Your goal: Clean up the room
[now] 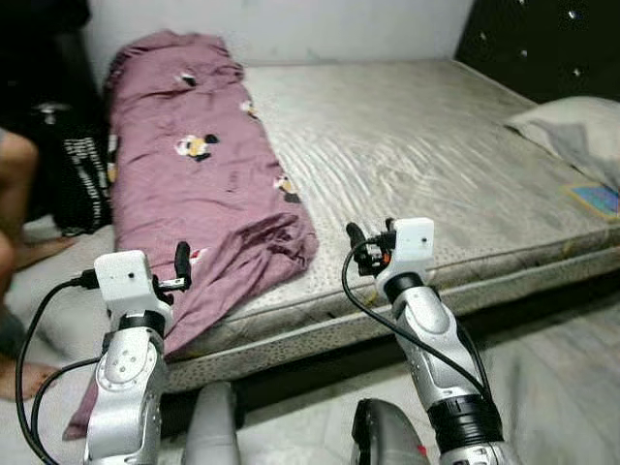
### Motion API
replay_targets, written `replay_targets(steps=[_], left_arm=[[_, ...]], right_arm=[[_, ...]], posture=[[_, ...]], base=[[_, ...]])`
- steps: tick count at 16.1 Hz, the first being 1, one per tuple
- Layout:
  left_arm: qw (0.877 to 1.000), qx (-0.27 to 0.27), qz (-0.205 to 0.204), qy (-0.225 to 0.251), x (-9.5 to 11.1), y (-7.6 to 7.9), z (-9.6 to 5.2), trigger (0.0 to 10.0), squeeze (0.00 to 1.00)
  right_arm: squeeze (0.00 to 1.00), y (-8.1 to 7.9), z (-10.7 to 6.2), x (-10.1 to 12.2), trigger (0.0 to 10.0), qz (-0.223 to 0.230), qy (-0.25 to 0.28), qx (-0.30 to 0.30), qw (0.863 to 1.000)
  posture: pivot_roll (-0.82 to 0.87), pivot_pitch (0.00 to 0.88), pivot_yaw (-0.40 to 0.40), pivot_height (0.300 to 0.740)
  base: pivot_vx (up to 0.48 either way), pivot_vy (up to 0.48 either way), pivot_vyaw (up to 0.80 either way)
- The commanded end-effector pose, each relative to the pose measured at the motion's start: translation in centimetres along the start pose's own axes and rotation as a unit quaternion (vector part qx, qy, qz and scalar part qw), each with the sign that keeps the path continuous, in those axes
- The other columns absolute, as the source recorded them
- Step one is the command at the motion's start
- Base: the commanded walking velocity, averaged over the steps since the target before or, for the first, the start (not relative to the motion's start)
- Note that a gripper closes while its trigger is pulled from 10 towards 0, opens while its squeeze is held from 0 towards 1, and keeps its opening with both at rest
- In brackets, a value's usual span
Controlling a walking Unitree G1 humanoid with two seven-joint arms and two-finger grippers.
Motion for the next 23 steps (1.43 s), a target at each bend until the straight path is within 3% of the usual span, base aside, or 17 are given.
replay_targets(steps=[1, 18, 23], left_arm=[[1.0, -0.007, -0.005, 0.004, 0.4, 0.32, 0.15, 10.0, 0.0], [1.0, -0.019, -0.012, 0.001, 0.23, 0.71, 0.06, 10.0, 0.0], [1.0, -0.015, -0.011, -0.003, 0.16, 0.72, 0.06, 10.0, 0.0]], right_arm=[[0.0, 0.12, 0.27, 0.48, 10.0, -0.007, 0.004, 0.0, 1.0], [0.0, 0.11, 0.11, 0.27, 10.0, -0.006, -0.001, 0.01, 1.0], [0.0, 0.07, 0.12, 0.23, 10.0, -0.011, -0.004, 0.015, 1.0]], posture=[[0.0, 0.0, -0.044, 0.615], [0.0, 0.0, -0.043, 0.615], [0.0, 0.0, -0.049, 0.615]], base=[[0.247, 0.0, 0.0], [0.26, 0.0, 0.0], [0.389, 0.0, 0.7]])
Point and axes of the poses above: a point about 5 cm out from each wrist's last joint towards the gripper, its own z axis pointing out of the wrist towards the gripper, its own x axis along the axis of the wrist's last joint, y = z × x, the point moved 1 cm from there along z, pointing out of the wrist towards the gripper, and after that the axes turned 11 degrees about z, right-handed, at the moved point
